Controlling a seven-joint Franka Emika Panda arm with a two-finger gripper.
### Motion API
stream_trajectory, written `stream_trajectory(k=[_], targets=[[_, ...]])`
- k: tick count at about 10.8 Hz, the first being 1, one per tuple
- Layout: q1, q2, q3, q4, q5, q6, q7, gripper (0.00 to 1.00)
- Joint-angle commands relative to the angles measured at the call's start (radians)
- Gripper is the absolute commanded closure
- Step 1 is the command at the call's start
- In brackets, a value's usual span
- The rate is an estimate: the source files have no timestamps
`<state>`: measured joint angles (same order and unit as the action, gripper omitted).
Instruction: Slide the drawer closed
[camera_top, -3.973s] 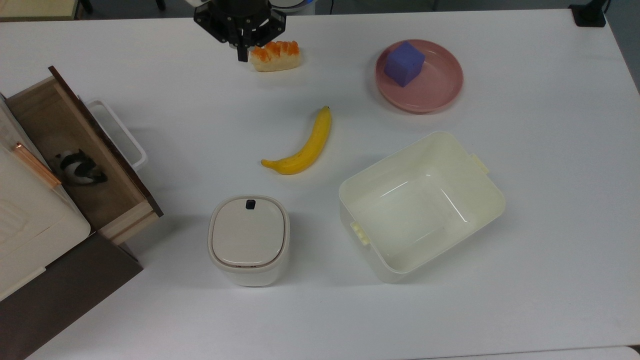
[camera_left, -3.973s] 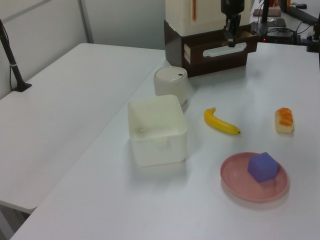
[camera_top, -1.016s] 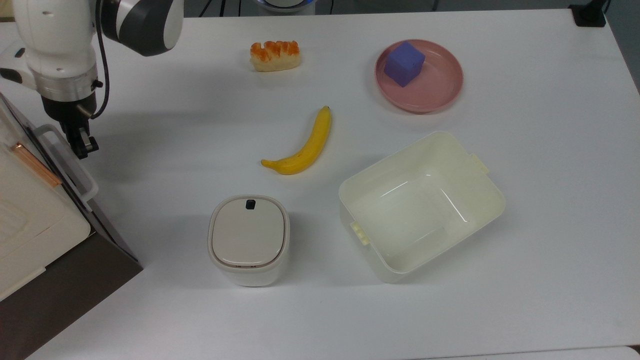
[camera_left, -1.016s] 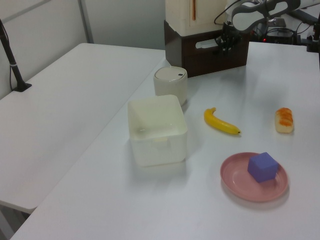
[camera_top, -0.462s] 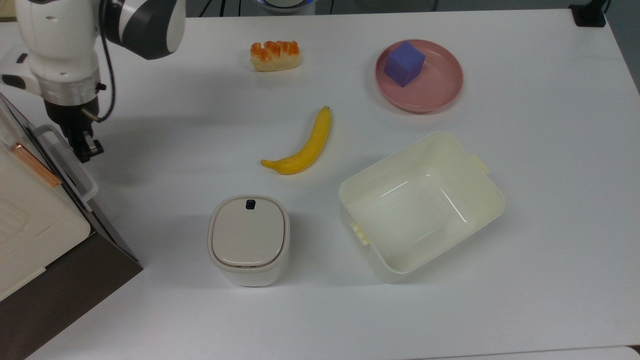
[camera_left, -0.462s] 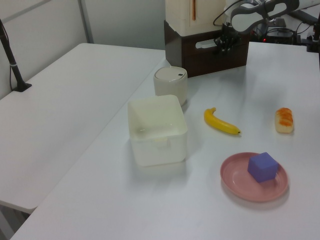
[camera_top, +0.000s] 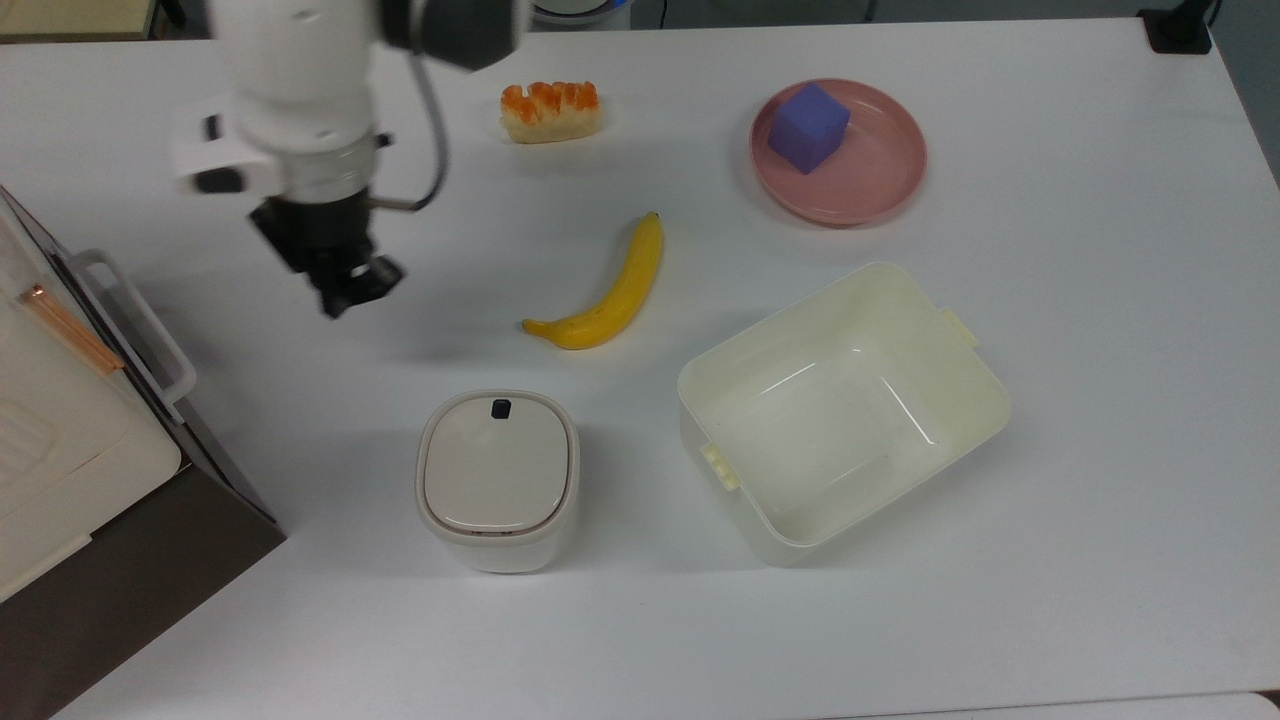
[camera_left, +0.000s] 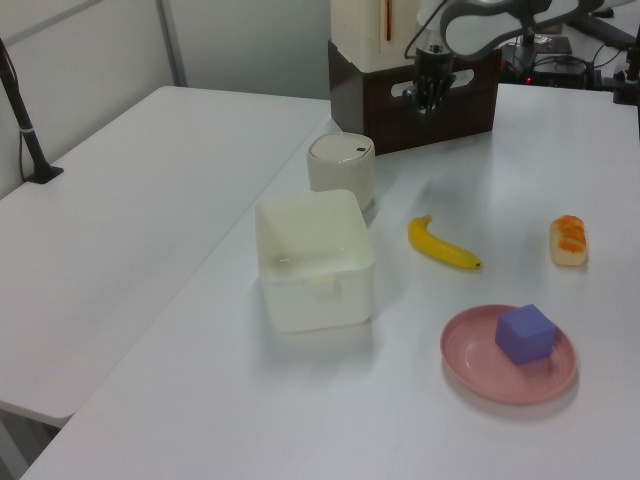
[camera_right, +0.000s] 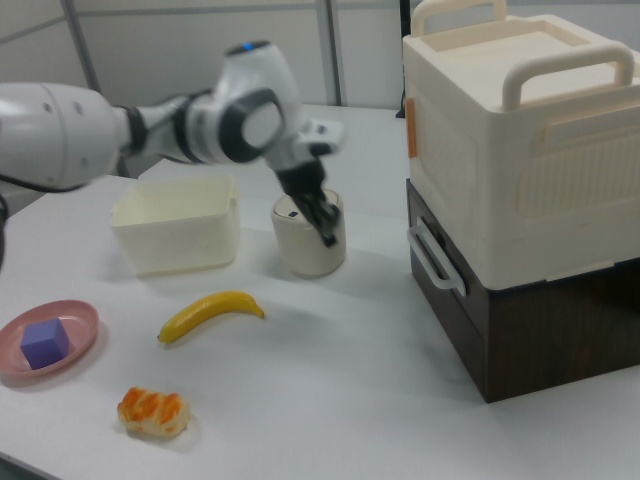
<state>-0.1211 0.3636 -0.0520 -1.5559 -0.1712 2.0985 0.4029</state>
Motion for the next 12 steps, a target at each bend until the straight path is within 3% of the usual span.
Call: stream_trajectory(k=[1,3,4,7,8,11,12], targets=[[0.115,-0.161,-0.012,-0.085,0.028,-0.124,-0.111,0.98],[0.141,-0.237,-0.020,-0.101,0.100,-0.187,-0.206,0.94],[0.156,-0.268,-0.020,-0.104,0.102,-0.242,-0.260,0.92],[0.178,-0.330,-0.022,-0.096,0.101,-0.339,-0.297,0.67],[0.179,-0.341,-0.017,-0.095,0.099,-0.377,-0.338,0.55],[0.179,-0.351,-0.013,-0.066,0.099,-0.439,-0.369,0.00],[0.179,-0.353,-0.012,-0.064,0.099,-0.440,-0.368,0.00]])
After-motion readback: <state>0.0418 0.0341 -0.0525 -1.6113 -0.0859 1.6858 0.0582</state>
